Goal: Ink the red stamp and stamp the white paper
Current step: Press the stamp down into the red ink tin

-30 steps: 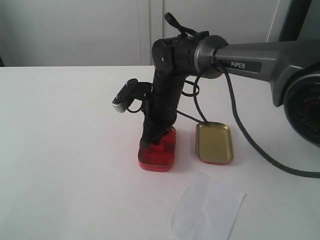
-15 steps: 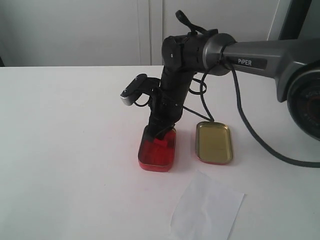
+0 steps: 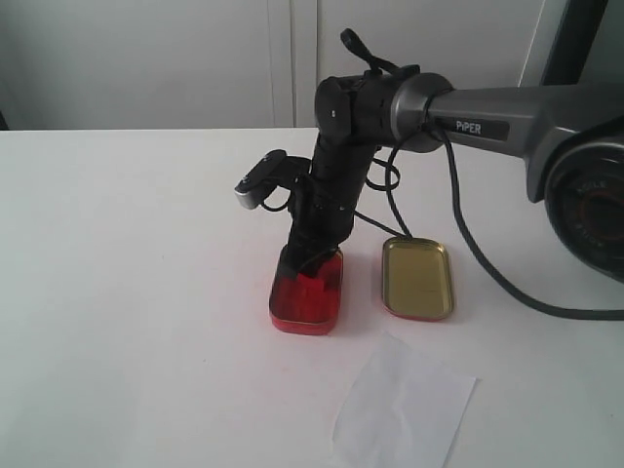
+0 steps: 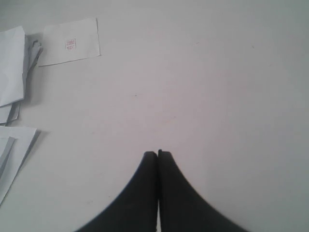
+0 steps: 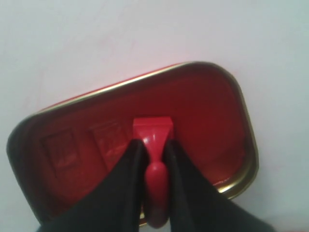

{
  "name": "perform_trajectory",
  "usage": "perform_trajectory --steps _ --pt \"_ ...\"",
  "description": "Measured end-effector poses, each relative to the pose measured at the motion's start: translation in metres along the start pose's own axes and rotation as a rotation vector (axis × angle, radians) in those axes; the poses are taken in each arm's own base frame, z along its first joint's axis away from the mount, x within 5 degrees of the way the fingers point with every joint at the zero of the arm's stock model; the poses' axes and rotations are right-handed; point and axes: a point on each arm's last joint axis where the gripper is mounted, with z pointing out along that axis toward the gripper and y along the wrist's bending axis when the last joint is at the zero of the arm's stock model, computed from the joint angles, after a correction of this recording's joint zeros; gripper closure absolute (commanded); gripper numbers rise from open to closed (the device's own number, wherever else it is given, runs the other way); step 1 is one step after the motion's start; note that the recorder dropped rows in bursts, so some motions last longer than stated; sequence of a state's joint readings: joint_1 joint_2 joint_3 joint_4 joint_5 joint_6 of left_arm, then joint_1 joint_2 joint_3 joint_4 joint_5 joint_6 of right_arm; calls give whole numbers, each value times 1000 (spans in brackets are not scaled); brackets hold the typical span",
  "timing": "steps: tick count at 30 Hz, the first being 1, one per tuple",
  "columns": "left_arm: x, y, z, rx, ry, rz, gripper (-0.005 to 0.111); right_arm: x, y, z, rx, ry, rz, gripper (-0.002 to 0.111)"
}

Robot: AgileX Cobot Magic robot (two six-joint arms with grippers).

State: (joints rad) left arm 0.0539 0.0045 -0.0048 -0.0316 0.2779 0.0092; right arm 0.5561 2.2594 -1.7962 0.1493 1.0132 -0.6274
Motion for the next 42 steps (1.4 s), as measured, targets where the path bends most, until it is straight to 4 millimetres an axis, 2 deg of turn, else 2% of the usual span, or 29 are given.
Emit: perform_trajectory --steps 24,42 --pt "0 0 0 0 0 0 107 2 -1 4 -20 20 12 108" --pt "0 0 0 0 0 0 107 3 -1 -8 12 11 -2 108"
